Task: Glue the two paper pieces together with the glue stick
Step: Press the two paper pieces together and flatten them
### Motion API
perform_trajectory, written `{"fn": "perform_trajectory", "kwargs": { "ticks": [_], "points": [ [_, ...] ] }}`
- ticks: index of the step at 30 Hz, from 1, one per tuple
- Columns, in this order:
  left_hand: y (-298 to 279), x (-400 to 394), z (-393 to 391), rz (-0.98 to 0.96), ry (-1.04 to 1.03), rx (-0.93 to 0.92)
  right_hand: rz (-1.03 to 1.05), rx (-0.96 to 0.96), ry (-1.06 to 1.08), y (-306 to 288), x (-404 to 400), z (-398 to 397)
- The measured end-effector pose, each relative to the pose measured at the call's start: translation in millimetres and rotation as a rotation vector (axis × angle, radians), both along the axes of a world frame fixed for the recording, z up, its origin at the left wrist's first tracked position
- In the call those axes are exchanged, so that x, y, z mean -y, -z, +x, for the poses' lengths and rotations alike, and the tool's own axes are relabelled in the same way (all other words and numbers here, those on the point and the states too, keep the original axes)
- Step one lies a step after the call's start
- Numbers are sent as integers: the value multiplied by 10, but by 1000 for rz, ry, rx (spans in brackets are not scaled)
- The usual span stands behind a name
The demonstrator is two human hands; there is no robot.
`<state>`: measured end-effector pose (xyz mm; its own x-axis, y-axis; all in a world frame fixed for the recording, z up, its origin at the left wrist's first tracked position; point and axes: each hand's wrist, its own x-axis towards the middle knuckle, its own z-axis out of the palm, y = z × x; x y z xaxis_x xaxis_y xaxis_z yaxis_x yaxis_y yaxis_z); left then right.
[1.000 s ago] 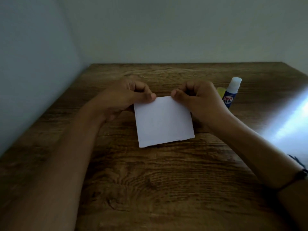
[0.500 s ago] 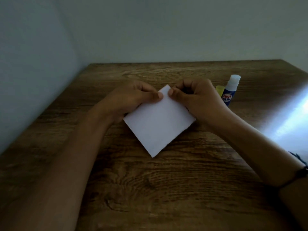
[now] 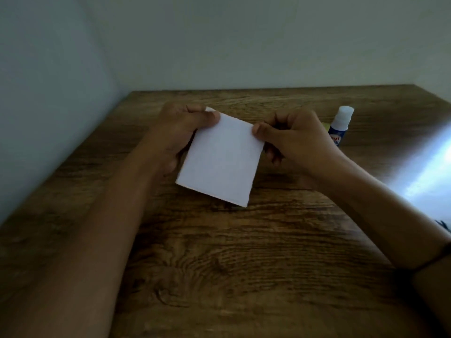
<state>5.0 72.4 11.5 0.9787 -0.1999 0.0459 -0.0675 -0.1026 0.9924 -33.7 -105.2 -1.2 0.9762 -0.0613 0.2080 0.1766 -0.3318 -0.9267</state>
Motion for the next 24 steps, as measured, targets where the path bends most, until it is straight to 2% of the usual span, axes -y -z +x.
{"fn": "perform_trajectory", "kwargs": {
  "ticks": [2,4,6,10,13,18,24],
  "points": [
    [3,-58,-9,49,115,38,69,-12,18,-6,14,4],
    [7,-105,-44,154,378,20,127,-19,26,-12,26,4],
    [25,-100,-63,197,491,3,99,-14,4,-9,24,-4],
    [48,39,-95,218,438,54,-24,45,-47,28,-61,-22],
    [77,100,-67,268,305,125,-55,62,-26,40,-64,-12],
    [61,83,-3,58,-22,106,26,-8,41,40,-13,25],
    [63,42,-50,168,154,19,-99,51,30,37,-53,4]
  ]
}}
